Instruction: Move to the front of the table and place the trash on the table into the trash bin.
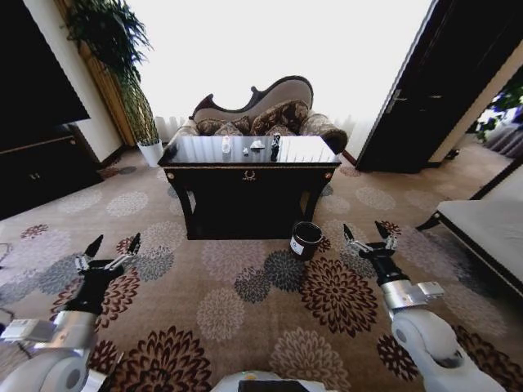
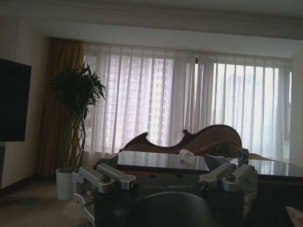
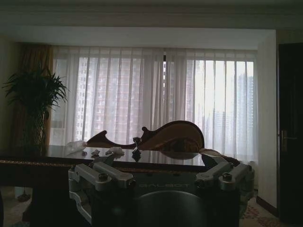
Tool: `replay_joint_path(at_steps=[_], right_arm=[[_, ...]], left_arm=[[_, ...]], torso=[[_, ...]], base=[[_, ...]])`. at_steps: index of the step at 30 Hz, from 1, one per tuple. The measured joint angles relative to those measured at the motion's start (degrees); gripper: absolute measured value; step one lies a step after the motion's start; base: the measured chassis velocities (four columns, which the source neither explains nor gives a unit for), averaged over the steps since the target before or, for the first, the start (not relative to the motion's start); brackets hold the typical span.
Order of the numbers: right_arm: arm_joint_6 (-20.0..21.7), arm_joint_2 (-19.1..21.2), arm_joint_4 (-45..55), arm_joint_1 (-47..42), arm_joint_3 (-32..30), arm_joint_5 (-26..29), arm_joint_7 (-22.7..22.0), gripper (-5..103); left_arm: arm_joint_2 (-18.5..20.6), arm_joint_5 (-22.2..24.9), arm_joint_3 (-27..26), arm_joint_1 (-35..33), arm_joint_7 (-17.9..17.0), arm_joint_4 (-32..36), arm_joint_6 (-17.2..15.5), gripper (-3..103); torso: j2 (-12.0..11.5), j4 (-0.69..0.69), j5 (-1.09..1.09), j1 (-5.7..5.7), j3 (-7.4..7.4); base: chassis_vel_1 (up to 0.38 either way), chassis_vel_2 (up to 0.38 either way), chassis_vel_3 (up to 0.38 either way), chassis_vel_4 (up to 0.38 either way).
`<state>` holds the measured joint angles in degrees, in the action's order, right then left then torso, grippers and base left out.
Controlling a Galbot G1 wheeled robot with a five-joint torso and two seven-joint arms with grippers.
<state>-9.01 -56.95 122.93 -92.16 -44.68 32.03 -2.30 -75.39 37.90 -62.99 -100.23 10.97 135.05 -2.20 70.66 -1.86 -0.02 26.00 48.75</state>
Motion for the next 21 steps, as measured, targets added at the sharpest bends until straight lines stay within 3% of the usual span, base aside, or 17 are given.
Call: replay_joint_path(at_steps=[11,21], right_arm=[[1.1,-0.9,1.2,-2.1,-0.3,0.4,1.7,100],[1.8,-0.8,1.3,-1.5,-0.2,1.9,0.5,100]], left_arm=[[0.9,1.0,-0.9,0.6,0.3,-1.1,0.2,100],[1.2,1.0,-1.0,0.3,0.4,-0.8,0.2,100]], torso=[[0.0,0.00,0.00,0.00,0.00],[0.0,0.00,0.00,0.00,0.00]], base=[[0.000,0.000,0.000,0.000],[0.000,0.000,0.000,0.000]])
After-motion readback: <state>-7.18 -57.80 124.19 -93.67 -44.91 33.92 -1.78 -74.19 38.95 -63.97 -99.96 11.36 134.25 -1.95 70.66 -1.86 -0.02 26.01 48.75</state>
